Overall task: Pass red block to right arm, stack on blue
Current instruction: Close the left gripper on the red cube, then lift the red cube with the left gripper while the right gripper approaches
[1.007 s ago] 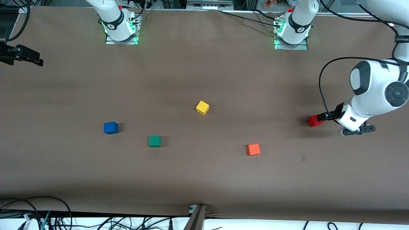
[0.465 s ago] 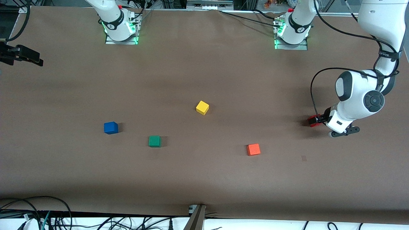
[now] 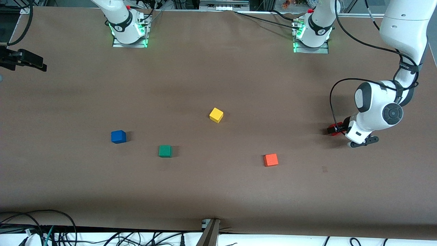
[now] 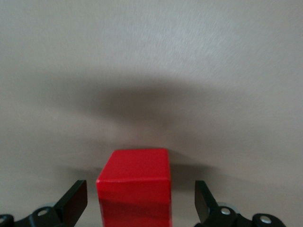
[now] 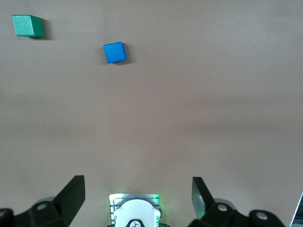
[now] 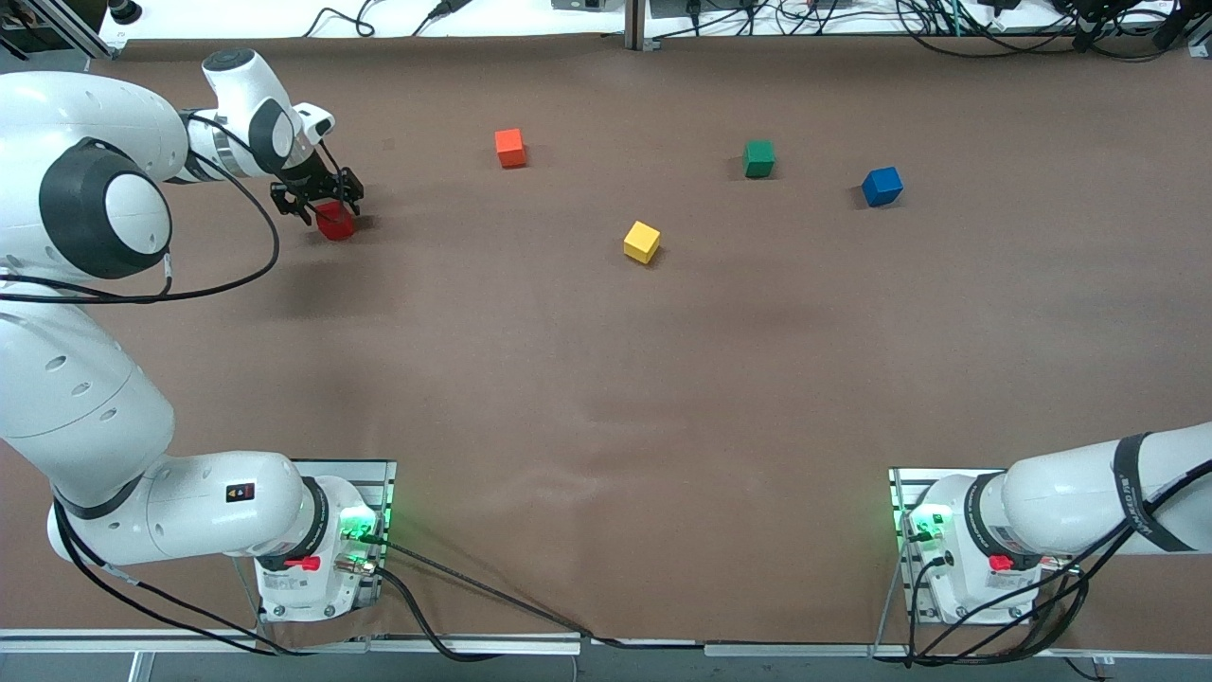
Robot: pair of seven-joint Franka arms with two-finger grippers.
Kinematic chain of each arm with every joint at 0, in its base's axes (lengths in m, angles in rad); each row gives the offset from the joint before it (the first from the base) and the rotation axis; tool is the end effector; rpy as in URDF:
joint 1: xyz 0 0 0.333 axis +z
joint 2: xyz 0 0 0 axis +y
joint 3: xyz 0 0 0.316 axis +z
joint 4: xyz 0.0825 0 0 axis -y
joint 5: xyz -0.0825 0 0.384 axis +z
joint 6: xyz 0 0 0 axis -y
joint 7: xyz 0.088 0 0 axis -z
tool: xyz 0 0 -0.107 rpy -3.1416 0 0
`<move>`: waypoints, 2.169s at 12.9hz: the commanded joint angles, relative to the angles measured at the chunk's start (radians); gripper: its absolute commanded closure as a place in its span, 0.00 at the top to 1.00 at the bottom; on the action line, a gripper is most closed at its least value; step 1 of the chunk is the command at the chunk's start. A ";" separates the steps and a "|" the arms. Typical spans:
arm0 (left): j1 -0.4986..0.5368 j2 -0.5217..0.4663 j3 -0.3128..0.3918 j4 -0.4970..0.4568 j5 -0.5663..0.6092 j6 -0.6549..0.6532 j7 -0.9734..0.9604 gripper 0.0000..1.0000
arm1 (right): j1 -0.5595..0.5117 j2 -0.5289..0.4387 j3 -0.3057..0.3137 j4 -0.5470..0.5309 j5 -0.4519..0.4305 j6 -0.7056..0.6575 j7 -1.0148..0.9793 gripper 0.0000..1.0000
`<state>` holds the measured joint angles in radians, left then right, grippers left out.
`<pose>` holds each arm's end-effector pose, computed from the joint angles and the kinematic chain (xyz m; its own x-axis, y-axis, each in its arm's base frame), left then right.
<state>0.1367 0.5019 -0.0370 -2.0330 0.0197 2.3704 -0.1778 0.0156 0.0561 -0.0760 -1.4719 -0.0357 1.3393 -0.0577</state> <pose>0.5775 0.0580 0.1821 0.9518 0.2605 -0.1619 0.2604 -0.9652 -0.0224 0.5453 -0.0361 0.6213 0.9819 -0.0105 -0.1892 -0.0051 -0.9996 0.0291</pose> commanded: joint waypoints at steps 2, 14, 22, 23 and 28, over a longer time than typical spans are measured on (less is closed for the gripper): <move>0.007 -0.002 -0.004 -0.007 -0.012 0.007 0.009 0.49 | -0.006 -0.001 0.001 -0.007 0.010 0.008 -0.013 1.00; 0.009 -0.086 -0.050 0.088 -0.027 -0.028 0.524 0.09 | -0.002 0.021 0.005 -0.008 0.016 0.000 -0.008 1.00; 0.000 0.071 -0.187 0.255 -0.430 -0.026 1.246 0.14 | -0.008 0.073 0.002 -0.011 0.120 -0.012 -0.013 1.00; 0.007 0.093 -0.216 0.264 -0.520 -0.028 1.327 0.14 | -0.017 0.082 -0.001 -0.011 0.169 -0.014 -0.013 1.00; 0.007 0.098 -0.332 0.290 -0.895 -0.100 1.570 0.12 | -0.048 0.174 -0.008 -0.011 0.397 -0.014 -0.014 1.00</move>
<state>0.1325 0.5983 -0.3280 -1.7794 -0.7530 2.3296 1.3063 -0.0117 0.1990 -0.0838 -1.4844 0.2911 1.3354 -0.0577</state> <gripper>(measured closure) 0.441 0.000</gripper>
